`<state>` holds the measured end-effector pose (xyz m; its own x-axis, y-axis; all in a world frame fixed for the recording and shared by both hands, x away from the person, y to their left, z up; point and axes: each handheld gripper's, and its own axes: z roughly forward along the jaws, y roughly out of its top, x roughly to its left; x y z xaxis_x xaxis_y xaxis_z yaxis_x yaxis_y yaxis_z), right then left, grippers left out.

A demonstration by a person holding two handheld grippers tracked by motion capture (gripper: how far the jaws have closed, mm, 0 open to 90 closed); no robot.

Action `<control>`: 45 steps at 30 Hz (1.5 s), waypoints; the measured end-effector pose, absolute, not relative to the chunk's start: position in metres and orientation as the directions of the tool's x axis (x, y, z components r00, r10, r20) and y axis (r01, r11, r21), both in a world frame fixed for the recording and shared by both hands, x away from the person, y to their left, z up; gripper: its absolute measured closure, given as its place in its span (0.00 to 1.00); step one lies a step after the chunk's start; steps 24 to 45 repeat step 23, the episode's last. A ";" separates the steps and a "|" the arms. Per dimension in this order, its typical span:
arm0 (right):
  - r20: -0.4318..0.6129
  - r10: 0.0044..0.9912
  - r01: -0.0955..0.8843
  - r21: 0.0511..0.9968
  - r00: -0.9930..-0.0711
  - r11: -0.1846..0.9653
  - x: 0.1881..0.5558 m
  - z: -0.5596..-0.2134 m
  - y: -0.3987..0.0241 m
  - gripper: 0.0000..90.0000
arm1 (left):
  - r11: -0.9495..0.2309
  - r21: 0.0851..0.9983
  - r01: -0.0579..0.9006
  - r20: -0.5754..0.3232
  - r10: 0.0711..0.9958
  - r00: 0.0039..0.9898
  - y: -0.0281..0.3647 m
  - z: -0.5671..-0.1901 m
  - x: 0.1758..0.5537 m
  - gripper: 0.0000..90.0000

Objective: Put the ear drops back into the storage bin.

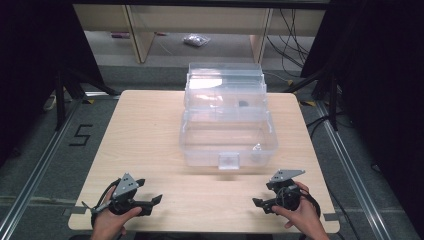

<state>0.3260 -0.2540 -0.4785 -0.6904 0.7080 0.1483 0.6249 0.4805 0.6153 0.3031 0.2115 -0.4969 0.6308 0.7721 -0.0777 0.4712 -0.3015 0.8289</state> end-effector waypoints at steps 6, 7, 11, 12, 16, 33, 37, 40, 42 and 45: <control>0.111 0.694 0.593 0.625 -0.711 0.508 0.324 -0.482 -0.257 0.24 | -0.300 0.828 0.474 -0.079 0.774 0.628 0.211 -0.497 0.303 0.17; 0.142 0.706 0.618 0.620 -0.693 0.482 0.321 -0.483 -0.256 0.24 | -0.301 0.828 0.473 -0.079 0.773 0.629 0.211 -0.497 0.303 0.17; 0.128 0.703 0.604 0.632 -0.700 0.486 0.320 -0.484 -0.257 0.23 | -0.301 0.828 0.473 -0.080 0.772 0.630 0.211 -0.497 0.303 0.17; 0.134 0.703 0.609 0.627 -0.699 0.486 0.319 -0.484 -0.257 0.23 | -0.305 0.827 0.473 -0.077 0.772 0.631 0.211 -0.497 0.303 0.17; 0.138 0.706 0.618 0.617 -0.694 0.487 0.319 -0.484 -0.258 0.23 | -0.304 0.831 0.467 -0.081 0.764 0.641 0.211 -0.497 0.303 0.17; 0.125 0.719 0.618 0.624 -0.684 0.479 0.320 -0.485 -0.259 0.23 | -0.307 0.827 0.471 -0.076 0.769 0.634 0.211 -0.496 0.303 0.17; 0.125 0.719 0.618 0.624 -0.684 0.479 0.320 -0.485 -0.259 0.23 | -0.307 0.827 0.471 -0.076 0.769 0.634 0.211 -0.496 0.303 0.17; 0.125 0.719 0.618 0.624 -0.684 0.479 0.320 -0.485 -0.259 0.23 | -0.307 0.827 0.471 -0.076 0.769 0.634 0.211 -0.496 0.303 0.17; 0.125 0.719 0.618 0.624 -0.684 0.479 0.320 -0.485 -0.259 0.23 | -0.307 0.827 0.471 -0.076 0.769 0.634 0.211 -0.496 0.303 0.17; 0.125 0.719 0.618 0.624 -0.684 0.479 0.320 -0.485 -0.259 0.23 | -0.307 0.827 0.471 -0.076 0.769 0.634 0.211 -0.496 0.303 0.17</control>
